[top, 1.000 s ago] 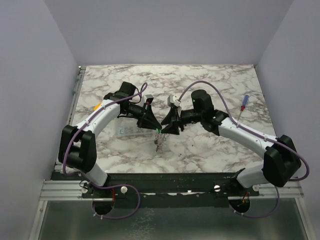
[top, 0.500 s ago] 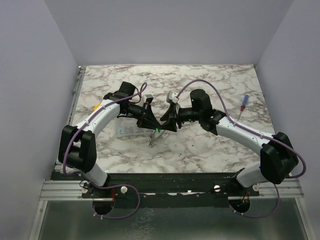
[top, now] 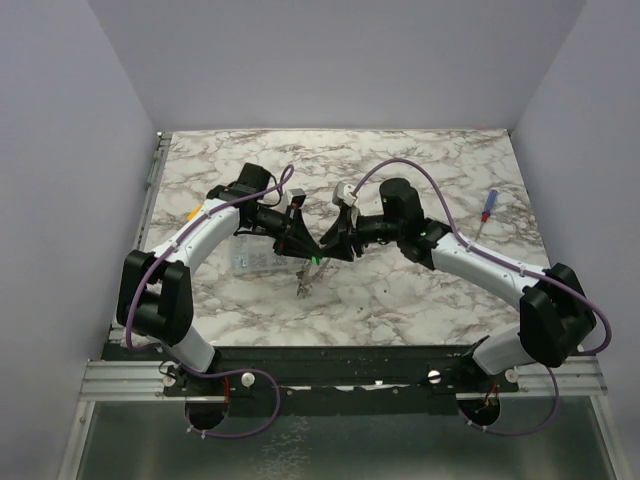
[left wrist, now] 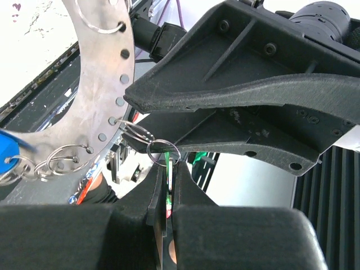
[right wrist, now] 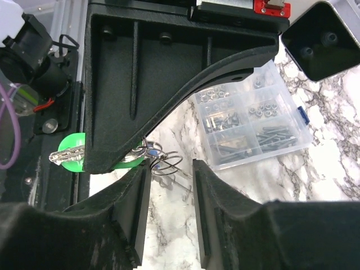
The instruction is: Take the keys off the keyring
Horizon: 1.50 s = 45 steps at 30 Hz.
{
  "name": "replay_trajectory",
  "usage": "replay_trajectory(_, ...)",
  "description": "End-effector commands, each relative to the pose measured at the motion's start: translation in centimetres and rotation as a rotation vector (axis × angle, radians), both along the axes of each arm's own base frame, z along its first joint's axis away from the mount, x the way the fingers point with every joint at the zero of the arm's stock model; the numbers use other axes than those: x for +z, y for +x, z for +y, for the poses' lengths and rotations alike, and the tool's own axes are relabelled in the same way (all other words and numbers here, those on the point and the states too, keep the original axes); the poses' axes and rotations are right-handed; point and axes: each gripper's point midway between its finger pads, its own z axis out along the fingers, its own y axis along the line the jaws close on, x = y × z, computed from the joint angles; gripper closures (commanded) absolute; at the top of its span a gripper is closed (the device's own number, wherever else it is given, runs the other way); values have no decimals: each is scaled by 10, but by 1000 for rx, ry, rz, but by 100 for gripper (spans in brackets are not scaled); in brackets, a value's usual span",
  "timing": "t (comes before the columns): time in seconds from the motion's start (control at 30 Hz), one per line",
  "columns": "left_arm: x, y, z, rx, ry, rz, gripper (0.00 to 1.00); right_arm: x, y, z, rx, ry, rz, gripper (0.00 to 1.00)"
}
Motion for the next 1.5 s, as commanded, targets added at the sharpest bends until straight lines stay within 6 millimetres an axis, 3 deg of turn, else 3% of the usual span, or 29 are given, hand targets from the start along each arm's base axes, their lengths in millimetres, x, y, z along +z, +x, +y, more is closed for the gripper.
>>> replay_trajectory(0.0,16,-6,0,-17,-44,-26,100,9,22,0,-103,-4,-66,66)
replay_trajectory(0.27,16,-2,2,-4,-45,-39,100,-2,18,-15,-139,-60,-84,99)
replay_trajectory(0.6,16,0,2,1,-42,-42,100,-12,10,-28,-140,-112,-106,99)
replay_trajectory(0.83,15,-1,2,0,-43,-38,100,-6,1,-24,-80,-84,-106,99)
replay_trajectory(1.0,16,-2,4,2,-45,-39,100,-4,8,-24,-127,-64,-96,99)
replay_trajectory(1.3,-14,0,10,61,47,-12,100,24,14,-31,-152,-1,-75,99)
replay_trajectory(1.47,-22,7,13,86,76,-27,100,25,15,-35,-158,-5,-70,99)
